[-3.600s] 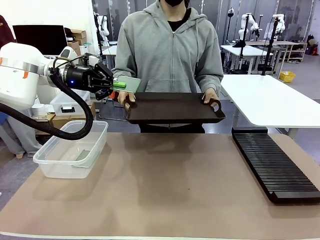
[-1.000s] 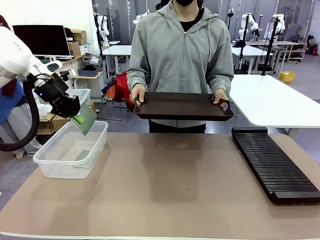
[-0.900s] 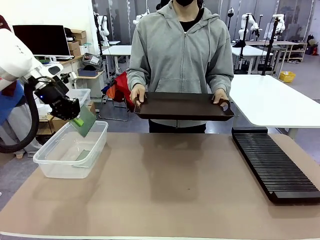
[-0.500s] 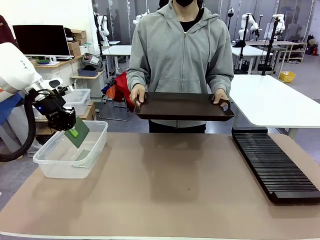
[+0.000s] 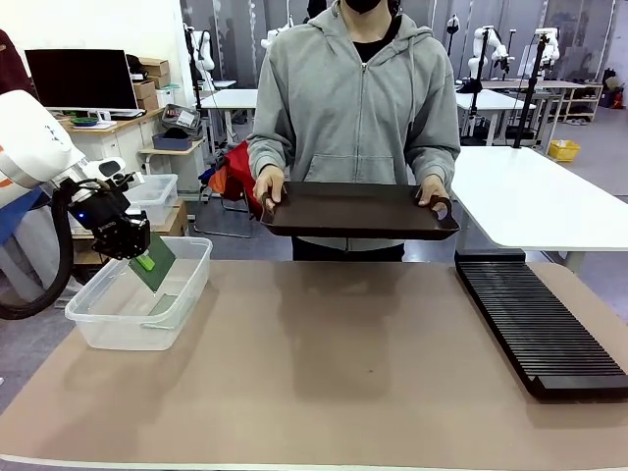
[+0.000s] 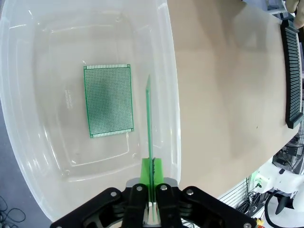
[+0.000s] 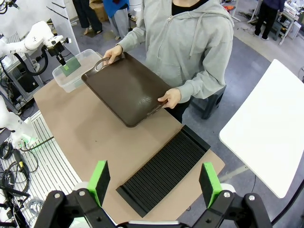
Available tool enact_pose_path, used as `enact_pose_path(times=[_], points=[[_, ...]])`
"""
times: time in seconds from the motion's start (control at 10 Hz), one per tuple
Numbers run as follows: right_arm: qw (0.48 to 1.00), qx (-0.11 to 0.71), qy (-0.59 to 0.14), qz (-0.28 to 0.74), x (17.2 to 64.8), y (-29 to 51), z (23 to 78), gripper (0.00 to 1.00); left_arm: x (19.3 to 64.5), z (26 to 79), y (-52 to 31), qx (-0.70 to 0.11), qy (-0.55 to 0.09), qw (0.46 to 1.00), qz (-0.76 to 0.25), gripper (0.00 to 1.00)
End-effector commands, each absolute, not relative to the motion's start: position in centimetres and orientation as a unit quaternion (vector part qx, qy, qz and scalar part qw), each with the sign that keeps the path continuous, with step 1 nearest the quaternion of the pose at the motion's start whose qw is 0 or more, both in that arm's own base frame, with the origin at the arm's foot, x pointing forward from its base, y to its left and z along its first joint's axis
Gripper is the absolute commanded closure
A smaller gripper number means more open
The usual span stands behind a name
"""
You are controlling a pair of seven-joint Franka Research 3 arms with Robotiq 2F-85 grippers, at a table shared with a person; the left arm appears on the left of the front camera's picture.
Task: Sort PCBs into racks and boxes based on the side picked up.
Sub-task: If the short side of the Blank PCB is picked up, insert it into the PCB Rack ; if the long side is picked up, place it in the Organizing box.
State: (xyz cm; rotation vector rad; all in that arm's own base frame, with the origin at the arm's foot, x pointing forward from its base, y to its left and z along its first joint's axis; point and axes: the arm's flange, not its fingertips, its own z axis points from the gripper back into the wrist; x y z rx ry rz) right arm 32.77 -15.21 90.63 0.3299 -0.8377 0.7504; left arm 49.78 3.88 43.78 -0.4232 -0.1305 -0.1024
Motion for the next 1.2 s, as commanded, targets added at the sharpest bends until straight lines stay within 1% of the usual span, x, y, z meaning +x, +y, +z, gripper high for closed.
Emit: enact_pose_path(times=[0.0,0.2,0.4,0.7,0.8,1.1], points=[[0.829,0.164,-0.395,0.359,32.5,-15.0,90.4,0.0,49.6,43.5,3.2,-0.206,-0.07,0.974,-0.058,0.97],[0.829,0.164,-0.395,0.359,32.5,-15.0,90.4,0.0,51.8,41.5,3.9,-0.205,-0.072,0.974,-0.057,0.97],[0.829,0.164,-0.395,0.359,32.5,-15.0,90.4,0.0,52.5,39.9,4.3,-0.207,-0.078,0.974,-0.043,0.97],[0.829,0.164,-0.395,0.359,32.5,-15.0,90.4,0.0,54.4,37.2,6.1,-0.2,-0.064,0.977,-0.026,0.97],[0.829,0.164,-0.395,0.359,32.5,-15.0,90.4,0.0,54.9,36.7,6.6,-0.199,-0.056,0.978,-0.034,0.97],[0.829,0.164,-0.395,0.359,32.5,-15.0,90.4,0.0,55.8,35.0,7.3,-0.214,-0.038,0.976,-0.029,0.97]])
